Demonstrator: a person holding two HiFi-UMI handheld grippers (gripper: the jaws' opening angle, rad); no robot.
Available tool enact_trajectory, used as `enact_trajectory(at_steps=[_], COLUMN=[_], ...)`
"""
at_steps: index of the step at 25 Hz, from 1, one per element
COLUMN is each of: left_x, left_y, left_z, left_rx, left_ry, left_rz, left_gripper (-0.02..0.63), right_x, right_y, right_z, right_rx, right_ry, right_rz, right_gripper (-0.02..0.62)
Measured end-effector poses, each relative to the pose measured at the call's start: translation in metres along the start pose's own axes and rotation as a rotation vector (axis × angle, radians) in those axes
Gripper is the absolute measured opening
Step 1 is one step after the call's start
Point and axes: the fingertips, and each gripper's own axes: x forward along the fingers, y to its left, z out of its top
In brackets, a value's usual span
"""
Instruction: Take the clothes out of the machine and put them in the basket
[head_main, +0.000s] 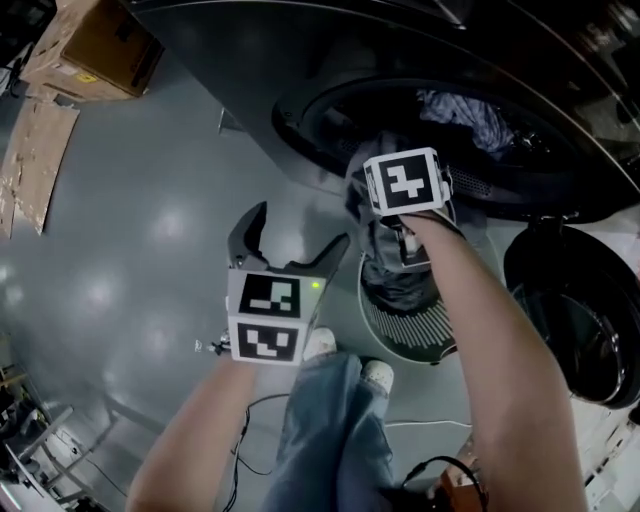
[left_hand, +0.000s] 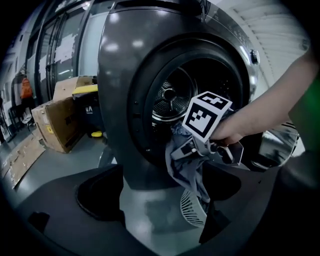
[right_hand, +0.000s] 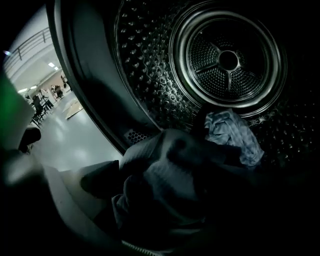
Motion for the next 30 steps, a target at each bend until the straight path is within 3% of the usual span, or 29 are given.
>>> enact_trajectory(at_steps=[7, 11, 12, 13, 14, 15, 16, 18, 20, 23, 30], left_x=[-0.001, -0.002, -0.002, -0.003, -0.004, -0.006, -0.007, -0.009, -0.013, -0.019, -0.034], left_y=[0.011, 0.015, 0.015, 0.016, 0.017, 0.018, 0.019, 0.017, 0.014, 0.006, -0.025], left_z=[-0.003, -0.009, -0.009, -0.008, -0.008, -0.007, -0.007, -0.009, -0.008, -0.005, 0.004], left_rx=[-0.071, -0.071, -0.068, -0.066, -0.067, -0.071, -0.078, -0.092, -0.104, -0.122, -0.14], left_ry=[-0.028, -0.025, -0.026, -0.026, -0.028, -0.03, -0.03, -0.028, -0.031, -0.042, -0.064], left_rz=[-0.011, 0.004, 0.002, 0.002, 0.005, 0.01, 0.018, 0.032, 0.04, 0.049, 0.048], left_gripper=[0.497, 0.497, 0.497, 0.497, 0.494, 0.489, 0.485, 0.476, 0.466, 0.456, 0.445], right_x=[0.02, 0.027, 0.024, 0.02, 0.011, 0.002, -0.004, -0.005, -0.008, -0.026, -0.069], right_y=[-0.014, -0.005, -0.009, -0.016, -0.028, -0.042, -0.055, -0.059, -0.051, -0.059, -0.069], right_z=[-0.012, 0.001, -0.002, -0.006, -0.009, -0.012, -0.014, -0.02, -0.035, -0.06, -0.108], right_rx=[0.07, -0.023, -0.066, -0.107, -0.124, -0.097, -0.028, 0.154, 0.251, 0.193, 0.148], right_ry=[-0.004, -0.089, -0.057, -0.016, 0.018, 0.031, 0.023, -0.015, 0.016, 0.096, 0.157], right_rz=[-0.17, -0.179, -0.205, -0.24, -0.285, -0.326, -0.337, -0.223, -0.102, -0.086, -0.035], right_gripper=[0.512, 0.505, 0.465, 0.377, 0.129, 0.046, 0.044, 0.044, 0.044, 0.044, 0.044])
